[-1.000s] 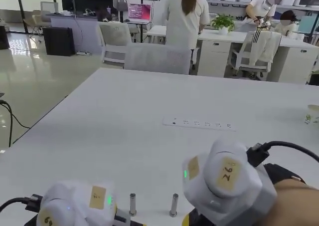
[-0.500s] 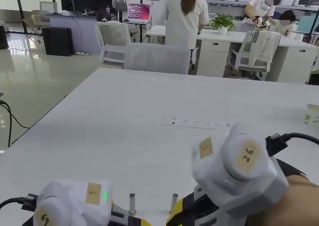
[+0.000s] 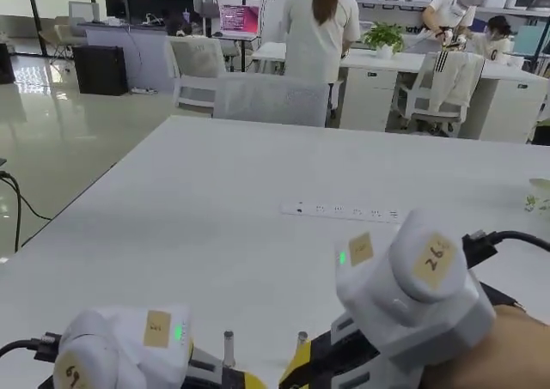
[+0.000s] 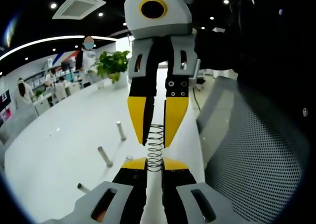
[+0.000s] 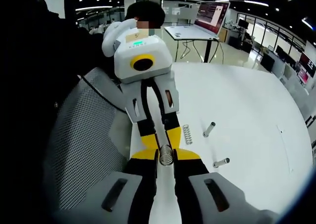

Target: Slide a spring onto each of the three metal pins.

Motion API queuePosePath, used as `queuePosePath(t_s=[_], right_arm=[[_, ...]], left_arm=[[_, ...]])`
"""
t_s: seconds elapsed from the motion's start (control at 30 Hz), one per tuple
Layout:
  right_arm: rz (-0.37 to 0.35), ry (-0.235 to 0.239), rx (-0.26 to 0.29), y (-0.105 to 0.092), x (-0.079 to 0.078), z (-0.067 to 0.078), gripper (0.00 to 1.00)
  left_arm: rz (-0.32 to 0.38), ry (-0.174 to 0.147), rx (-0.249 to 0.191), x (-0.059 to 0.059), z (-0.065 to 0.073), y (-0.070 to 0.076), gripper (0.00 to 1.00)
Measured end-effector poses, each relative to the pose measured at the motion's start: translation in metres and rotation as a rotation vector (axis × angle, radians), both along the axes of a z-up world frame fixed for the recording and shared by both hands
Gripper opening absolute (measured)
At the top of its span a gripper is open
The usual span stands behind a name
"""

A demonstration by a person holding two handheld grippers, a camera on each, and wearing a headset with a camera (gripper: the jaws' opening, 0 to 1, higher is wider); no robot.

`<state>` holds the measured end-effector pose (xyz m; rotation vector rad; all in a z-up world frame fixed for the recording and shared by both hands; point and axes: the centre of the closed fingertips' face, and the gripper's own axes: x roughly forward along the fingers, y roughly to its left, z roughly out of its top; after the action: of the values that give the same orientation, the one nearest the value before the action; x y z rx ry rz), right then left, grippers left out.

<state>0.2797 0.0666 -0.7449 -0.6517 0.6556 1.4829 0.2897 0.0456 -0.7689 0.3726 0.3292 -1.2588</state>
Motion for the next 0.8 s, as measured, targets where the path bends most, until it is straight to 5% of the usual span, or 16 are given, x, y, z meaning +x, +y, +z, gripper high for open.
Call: queuePosePath(t_s=[0.8], right_arm=[[-0.005, 0.019, -0.027, 0.0011, 0.0006, -0.0095, 0.08]], left_arm=[[0.006, 0.008, -0.026, 0.0015, 0.0042, -0.0027, 0.03]])
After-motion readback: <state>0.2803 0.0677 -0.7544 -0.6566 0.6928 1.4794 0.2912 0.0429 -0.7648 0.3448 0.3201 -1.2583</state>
